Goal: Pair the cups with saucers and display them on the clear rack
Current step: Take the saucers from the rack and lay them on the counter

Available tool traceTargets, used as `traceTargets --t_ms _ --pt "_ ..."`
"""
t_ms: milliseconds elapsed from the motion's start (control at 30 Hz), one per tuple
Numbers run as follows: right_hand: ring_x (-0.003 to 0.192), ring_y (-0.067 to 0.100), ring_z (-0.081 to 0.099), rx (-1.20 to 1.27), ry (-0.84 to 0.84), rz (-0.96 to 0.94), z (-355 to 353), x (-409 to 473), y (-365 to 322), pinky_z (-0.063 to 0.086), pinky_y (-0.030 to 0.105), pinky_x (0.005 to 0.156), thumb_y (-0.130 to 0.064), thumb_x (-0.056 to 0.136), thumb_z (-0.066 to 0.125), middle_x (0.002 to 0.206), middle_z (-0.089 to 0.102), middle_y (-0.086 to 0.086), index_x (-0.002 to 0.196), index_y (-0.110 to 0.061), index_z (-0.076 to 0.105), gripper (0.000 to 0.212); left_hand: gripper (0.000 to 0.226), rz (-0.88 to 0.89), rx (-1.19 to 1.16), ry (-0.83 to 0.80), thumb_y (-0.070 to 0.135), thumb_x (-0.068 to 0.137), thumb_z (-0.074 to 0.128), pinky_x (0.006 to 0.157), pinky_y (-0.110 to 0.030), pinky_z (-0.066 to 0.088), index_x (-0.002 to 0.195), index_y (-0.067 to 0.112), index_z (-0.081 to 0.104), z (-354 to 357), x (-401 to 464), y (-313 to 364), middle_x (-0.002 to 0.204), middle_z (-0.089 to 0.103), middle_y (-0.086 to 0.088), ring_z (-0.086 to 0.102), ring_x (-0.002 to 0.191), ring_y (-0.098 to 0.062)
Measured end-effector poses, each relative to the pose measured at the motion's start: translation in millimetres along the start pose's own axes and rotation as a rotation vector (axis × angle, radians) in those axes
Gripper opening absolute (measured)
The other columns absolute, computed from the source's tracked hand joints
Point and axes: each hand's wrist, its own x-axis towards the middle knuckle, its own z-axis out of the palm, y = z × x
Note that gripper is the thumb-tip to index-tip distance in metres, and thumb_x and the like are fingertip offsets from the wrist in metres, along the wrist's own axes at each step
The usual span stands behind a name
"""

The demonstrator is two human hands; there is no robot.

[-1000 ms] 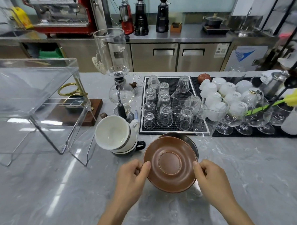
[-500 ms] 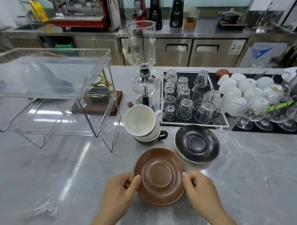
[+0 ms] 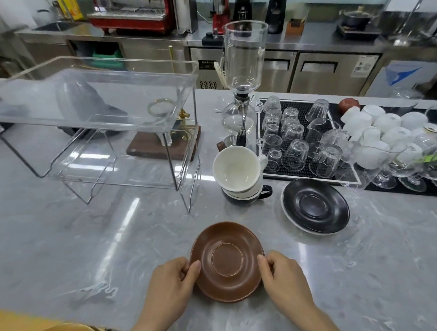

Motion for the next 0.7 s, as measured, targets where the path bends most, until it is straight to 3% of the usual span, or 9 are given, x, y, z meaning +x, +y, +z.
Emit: traceTargets --t_ms 200,467,700 --pt "0.062 0.02 0.056 -0.057 -0.005 0.012 10.4 -1.7 -4.0 0.046 0.039 0.061 -0.041 0.096 0.046 0.06 0.054 -0.002 0.063 -0.025 0.039 0.038 0.052 -0.027 0.041 -0.02 0.032 0.089 0.07 0.047 -0.024 0.029 0.051 0.018 0.038 -4.6 0.2 -3.8 0.043 0.039 0.002 0.039 0.046 -0.014" --pt "0.056 0.015 0.046 -0.09 -0.012 0.011 8.6 0.2 -7.6 0.044 0.035 0.059 -0.041 0.096 0.046 0.057 0.048 -0.004 0.06 -0.026 0.035 0.041 0.052 -0.028 0.017 -0.036 0.032 0.088 0.072 0.048 -0.023 0.032 0.052 0.018 0.038 -4.1 2.7 -7.8 0.043 0.038 0.002 0.037 0.045 -0.013" --pt "0.051 0.012 0.041 -0.043 -0.026 0.014 1.9 2.6 -4.1 0.042 0.034 0.055 -0.049 0.09 0.053 0.05 0.042 -0.003 0.057 -0.021 0.036 0.047 0.055 -0.083 0.013 -0.036 0.041 0.081 0.078 0.051 -0.019 0.039 0.048 0.018 0.04 -9.7 3.7 -0.8 0.04 0.042 0.006 0.049 0.05 -0.007"
